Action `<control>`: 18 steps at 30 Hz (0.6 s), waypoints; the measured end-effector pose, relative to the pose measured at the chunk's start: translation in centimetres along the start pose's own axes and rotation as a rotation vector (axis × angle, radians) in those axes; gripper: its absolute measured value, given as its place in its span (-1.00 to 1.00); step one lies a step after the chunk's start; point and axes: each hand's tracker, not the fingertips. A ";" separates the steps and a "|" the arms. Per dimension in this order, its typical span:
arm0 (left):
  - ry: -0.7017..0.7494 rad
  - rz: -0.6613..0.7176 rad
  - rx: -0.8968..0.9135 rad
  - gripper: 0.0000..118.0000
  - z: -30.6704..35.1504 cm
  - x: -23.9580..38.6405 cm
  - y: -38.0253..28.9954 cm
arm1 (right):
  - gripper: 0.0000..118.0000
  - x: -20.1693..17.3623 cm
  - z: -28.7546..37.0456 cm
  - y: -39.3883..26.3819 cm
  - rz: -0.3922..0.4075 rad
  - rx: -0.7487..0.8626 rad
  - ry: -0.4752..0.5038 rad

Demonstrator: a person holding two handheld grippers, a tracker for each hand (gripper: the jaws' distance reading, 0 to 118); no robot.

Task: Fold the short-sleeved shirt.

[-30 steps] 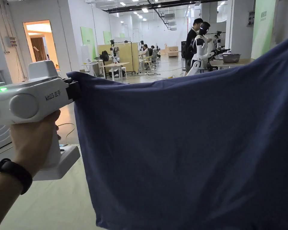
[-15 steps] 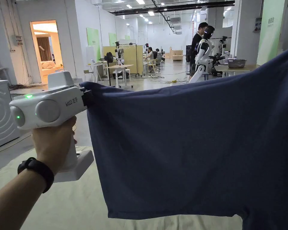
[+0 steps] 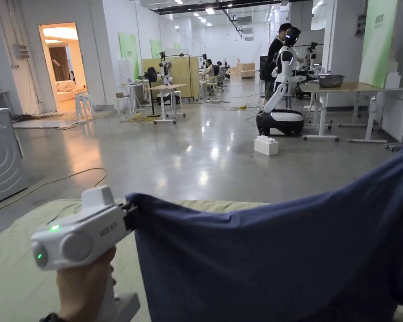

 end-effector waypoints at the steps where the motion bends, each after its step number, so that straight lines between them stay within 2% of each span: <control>1: -0.005 -0.002 0.000 -0.92 0.3 -0.6 -0.7 | -0.99 0.2 0.7 -0.4 0.015 -0.008 0.011; 2: -0.038 0.012 0.007 -0.92 1.3 -1.0 -1.5 | -0.99 0.3 1.8 -1.4 -0.016 -0.061 0.016; 3: -0.061 0.031 0.010 -0.92 2.5 -1.3 -2.1 | -0.99 0.8 3.2 -1.8 0.009 0.003 -0.005; 4: -0.087 0.034 -0.016 -0.92 3.8 -1.7 -2.8 | -0.99 0.8 4.8 -2.2 0.024 -0.007 0.032; 5: -0.100 0.019 -0.012 -0.92 5.0 -2.3 -3.8 | -0.99 1.2 6.4 -4.0 -0.100 -0.127 0.048; 6: -0.110 0.004 -0.011 -0.92 6.4 -2.6 -4.9 | -0.99 1.7 8.4 -4.2 -0.026 -0.001 0.040; 7: -0.122 -0.001 -0.038 -0.92 7.9 -3.2 -5.9 | -0.99 2.4 10.0 -6.0 -0.120 -0.089 0.104; 8: -0.132 0.031 -0.058 -0.92 9.4 -3.9 -7.2 | -0.99 2.7 13.2 -7.3 -0.121 -0.061 0.082; 9: -0.150 0.062 -0.076 -0.92 11.1 -4.2 -8.7 | -0.99 2.9 15.3 -9.2 -0.176 -0.120 0.074; 12: -0.140 0.139 -0.141 -0.92 15.8 -6.2 -14.1 | -0.99 3.7 21.9 -14.8 -0.172 -0.104 0.070; 14: -0.143 0.176 -0.180 -0.92 19.3 -6.3 -17.9 | -0.99 4.0 25.9 -18.8 -0.199 -0.139 0.061; 16: -0.140 0.212 -0.214 -0.92 21.8 -7.2 -21.2 | -0.99 3.3 28.9 -21.6 -0.212 -0.224 0.058; 17: -0.120 0.235 -0.234 -0.92 22.6 -8.1 -23.2 | -0.99 3.1 30.3 -23.8 -0.275 -0.302 0.064; 18: -0.106 0.271 -0.243 -0.92 23.3 -8.7 -24.5 | -0.99 2.9 31.3 -25.0 -0.250 -0.303 0.094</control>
